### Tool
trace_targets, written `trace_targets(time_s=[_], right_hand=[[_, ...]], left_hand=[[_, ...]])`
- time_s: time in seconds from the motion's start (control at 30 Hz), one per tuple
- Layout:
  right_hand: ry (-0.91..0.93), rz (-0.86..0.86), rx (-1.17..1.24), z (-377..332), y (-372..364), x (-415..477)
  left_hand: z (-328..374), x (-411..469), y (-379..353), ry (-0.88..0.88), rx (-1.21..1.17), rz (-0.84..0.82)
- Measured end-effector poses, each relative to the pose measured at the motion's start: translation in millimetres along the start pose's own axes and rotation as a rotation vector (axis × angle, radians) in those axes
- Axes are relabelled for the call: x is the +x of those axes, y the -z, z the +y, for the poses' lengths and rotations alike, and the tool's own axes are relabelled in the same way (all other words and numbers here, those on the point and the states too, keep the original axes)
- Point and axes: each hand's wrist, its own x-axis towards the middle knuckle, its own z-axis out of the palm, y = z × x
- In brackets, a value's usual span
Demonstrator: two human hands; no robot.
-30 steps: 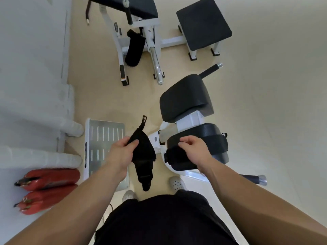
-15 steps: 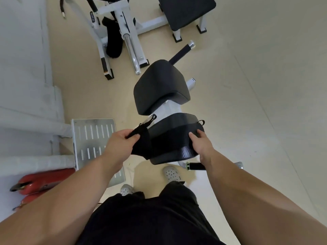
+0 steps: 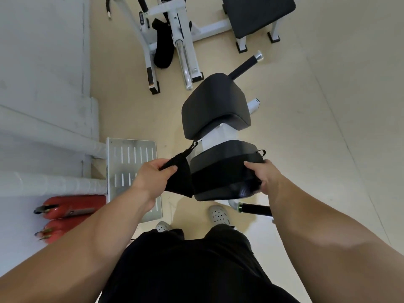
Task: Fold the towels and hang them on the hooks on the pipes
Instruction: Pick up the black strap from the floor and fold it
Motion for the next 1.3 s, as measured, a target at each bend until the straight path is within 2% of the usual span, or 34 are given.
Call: trace_targets(time_s=[0.13,0.23,0.37,0.47,0.6,0.7,0.8,0.93,1.03,1.23,1.3], right_hand=[[0.077,-0.083,0.058,-5.9,-6.0,0.0],[0.148,-0.056,0.067,-2.0,-14.9,3.4],[0.343,0.08,-0.227,3.5,-18.5,-6.3],[0.461,0.107,-0.338,7.7,-18.9,-23.3],[0.608,-0.1,-0.367,6.9,-26.7,-61.9],[0.616,-0.354,-0.372,-3.0,-31.5,-91.5],[0.607,-0.522,-0.381,-15.3,-41.1,-120.2],[0.661,-0.562,-0.357,-31.0,-68.4,-151.9],[0.675,-0.604,-0.428,-40.9,-98.7,-170.5],[0.808,-0.626,-0.486,-37.1,-179.3,-208.8],[0.785,-0.709,-0.457,-29.1,-207.9,-227.0]], left_hand=[[-3.6,-0.8,-8.5,-0.002,0.033,-0.012],[-0.7,-3.4,-22.5,-0.03,0.056,-0.036],[5.8,-5.1,-36.8,-0.053,0.081,-0.042],[6.8,-6.9,-38.8,-0.055,0.09,-0.037],[5.0,-10.6,-27.7,-0.051,0.061,0.007],[3.1,-12.3,-8.5,-0.05,0.03,0.063],[6.3,-18.3,17.1,-0.069,-0.041,0.123],[7.7,-33.3,61.8,-0.102,-0.165,0.205],[-0.6,-47.8,99.9,-0.127,-0.253,0.306],[-48.3,-79.7,174.7,-0.105,-0.414,0.5],[-62.2,-89.6,193.4,-0.103,-0.49,0.581]])
